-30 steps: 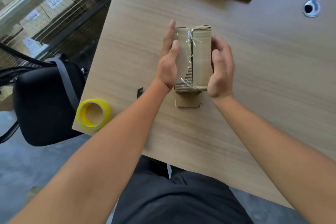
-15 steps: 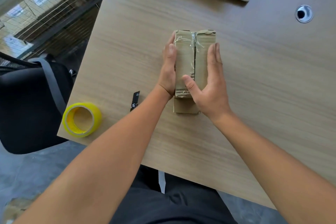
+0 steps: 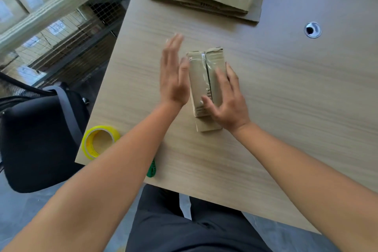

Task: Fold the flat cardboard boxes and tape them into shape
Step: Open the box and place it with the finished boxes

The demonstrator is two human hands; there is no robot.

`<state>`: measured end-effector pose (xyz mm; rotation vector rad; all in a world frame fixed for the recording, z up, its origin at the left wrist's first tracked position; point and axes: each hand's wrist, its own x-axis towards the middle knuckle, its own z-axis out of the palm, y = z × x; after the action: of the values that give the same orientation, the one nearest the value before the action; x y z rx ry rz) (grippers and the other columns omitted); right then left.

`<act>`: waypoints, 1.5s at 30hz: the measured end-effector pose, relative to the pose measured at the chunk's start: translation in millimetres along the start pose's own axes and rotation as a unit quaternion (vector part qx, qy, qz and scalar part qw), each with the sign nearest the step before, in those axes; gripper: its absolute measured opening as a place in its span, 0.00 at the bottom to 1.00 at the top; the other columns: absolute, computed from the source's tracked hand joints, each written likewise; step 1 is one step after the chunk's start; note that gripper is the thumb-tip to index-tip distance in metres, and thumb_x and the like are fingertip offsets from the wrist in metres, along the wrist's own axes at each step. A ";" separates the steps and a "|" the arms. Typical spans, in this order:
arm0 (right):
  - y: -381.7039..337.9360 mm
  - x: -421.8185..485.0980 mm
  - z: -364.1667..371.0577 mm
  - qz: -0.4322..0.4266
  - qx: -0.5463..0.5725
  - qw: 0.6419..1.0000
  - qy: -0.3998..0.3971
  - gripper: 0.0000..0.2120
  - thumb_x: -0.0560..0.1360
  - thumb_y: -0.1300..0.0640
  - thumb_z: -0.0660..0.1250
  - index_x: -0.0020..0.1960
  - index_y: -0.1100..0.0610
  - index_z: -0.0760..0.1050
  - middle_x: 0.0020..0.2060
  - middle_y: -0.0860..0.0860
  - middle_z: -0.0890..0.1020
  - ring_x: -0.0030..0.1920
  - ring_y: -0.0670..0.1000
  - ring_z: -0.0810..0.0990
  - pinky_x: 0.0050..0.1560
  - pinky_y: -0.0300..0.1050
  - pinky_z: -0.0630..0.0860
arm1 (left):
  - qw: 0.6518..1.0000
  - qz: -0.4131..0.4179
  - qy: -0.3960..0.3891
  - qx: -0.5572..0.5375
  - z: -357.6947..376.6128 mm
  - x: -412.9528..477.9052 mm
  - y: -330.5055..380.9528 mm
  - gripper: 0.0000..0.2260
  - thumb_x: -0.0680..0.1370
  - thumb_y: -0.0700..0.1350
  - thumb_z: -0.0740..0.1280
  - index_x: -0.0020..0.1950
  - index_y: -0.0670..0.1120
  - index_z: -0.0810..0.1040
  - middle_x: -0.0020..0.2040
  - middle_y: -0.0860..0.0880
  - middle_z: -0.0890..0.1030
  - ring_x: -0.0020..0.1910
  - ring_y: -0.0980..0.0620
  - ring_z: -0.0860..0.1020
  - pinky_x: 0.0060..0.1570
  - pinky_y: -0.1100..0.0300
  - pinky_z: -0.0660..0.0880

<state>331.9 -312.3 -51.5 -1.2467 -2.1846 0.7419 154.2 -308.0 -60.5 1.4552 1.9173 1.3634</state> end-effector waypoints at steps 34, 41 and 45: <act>-81.3 -70.6 -67.2 0.450 0.370 0.799 0.148 0.28 0.75 0.31 0.58 0.68 0.45 0.71 0.64 0.47 0.78 0.65 0.49 0.74 0.65 0.53 0.70 | 0.874 -0.257 -0.299 -0.283 -78.4 -44.0 58.2 0.23 0.73 0.36 0.63 0.64 0.57 0.77 0.61 0.53 0.82 0.60 0.57 0.79 0.52 0.63 0.77; -121.5 -97.8 -50.8 0.401 0.312 0.819 0.266 0.30 0.69 0.34 0.65 0.62 0.51 0.63 0.53 0.49 0.75 0.50 0.46 0.76 0.56 0.47 0.72 | 0.871 -0.352 -0.273 -0.207 -84.3 -59.6 72.7 0.28 0.75 0.65 0.68 0.66 0.47 0.70 0.62 0.47 0.77 0.56 0.53 0.75 0.58 0.51 0.73; -128.4 -120.0 -36.7 0.440 0.309 0.808 0.241 0.43 0.66 0.23 0.62 0.73 0.43 0.57 0.66 0.51 0.73 0.64 0.54 0.76 0.65 0.58 0.73 | 0.853 -0.425 -0.250 -0.169 -92.1 -70.1 73.8 0.37 0.68 0.76 0.67 0.61 0.48 0.67 0.55 0.52 0.72 0.54 0.51 0.71 0.55 0.50 0.67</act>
<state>332.9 -465.4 42.3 -1.7830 -0.7566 1.1804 151.1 -413.2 27.6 0.5530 1.5439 0.7340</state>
